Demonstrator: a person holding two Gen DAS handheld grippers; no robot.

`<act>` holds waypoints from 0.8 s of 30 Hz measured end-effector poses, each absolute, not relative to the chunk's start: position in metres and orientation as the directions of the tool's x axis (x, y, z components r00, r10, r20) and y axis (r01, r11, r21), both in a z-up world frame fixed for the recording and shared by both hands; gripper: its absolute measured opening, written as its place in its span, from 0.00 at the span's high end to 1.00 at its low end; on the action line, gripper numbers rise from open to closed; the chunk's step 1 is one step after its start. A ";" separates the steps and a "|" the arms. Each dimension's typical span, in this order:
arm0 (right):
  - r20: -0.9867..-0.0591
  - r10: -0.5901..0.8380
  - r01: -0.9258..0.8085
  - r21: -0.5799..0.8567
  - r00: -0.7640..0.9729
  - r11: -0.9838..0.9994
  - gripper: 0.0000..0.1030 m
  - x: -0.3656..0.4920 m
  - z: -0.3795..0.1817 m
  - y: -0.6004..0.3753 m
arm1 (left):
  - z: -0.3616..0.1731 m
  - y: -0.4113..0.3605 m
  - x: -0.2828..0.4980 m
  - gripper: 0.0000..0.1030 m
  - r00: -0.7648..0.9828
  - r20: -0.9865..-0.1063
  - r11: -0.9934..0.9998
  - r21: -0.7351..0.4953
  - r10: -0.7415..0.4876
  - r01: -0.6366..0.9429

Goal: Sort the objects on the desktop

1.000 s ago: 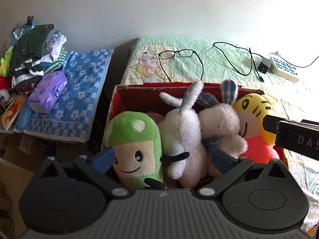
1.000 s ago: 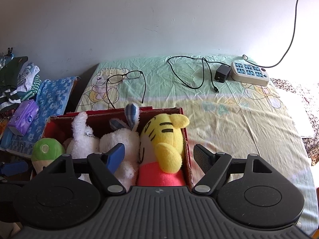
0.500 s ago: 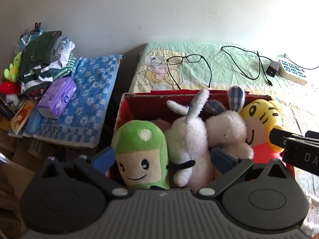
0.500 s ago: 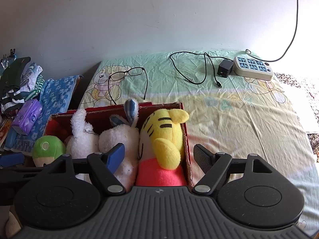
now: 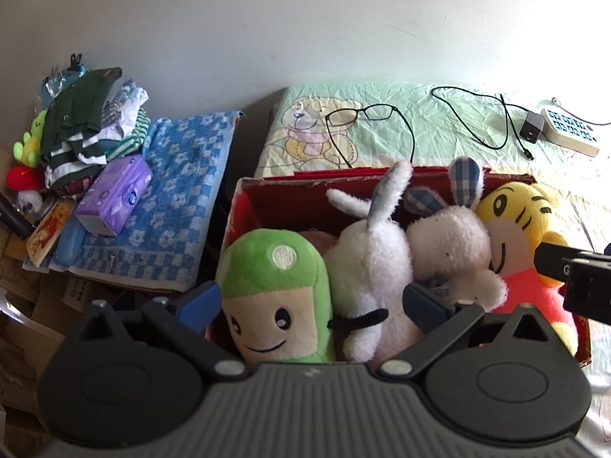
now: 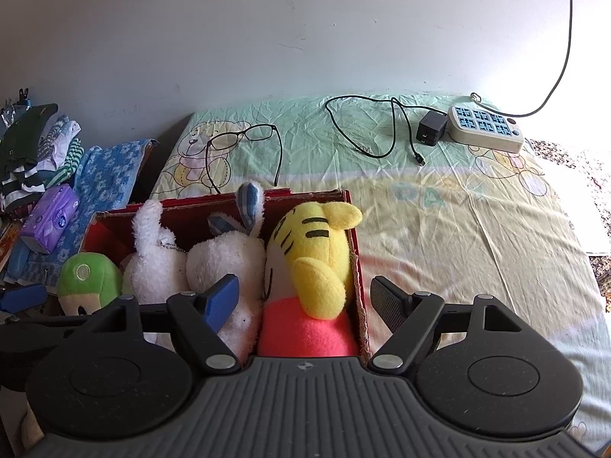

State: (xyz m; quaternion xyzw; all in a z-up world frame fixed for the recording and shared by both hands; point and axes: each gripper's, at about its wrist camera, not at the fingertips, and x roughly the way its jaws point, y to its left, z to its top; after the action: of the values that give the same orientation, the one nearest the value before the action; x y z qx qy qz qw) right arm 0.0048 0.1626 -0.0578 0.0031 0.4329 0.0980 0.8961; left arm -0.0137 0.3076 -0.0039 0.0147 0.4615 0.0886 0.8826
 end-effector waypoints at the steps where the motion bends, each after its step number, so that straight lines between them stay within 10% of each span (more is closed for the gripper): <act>1: -0.776 0.176 -0.175 0.086 0.606 0.981 0.24 0.005 -0.058 0.163 | -0.006 0.308 -0.013 0.01 0.554 -0.816 0.985 0.104 0.166 -0.141; 24: -0.789 0.164 -0.171 0.076 0.592 0.982 0.24 0.013 -0.063 0.177 | -0.016 0.316 -0.005 0.01 0.539 -0.831 0.989 0.084 0.138 -0.123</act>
State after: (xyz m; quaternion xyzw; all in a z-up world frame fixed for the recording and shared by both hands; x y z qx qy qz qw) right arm 0.0126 0.1771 -0.0634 -0.0037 0.4417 0.0938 0.8922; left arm -0.0046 0.3155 -0.0160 0.0078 0.4741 0.0744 0.8773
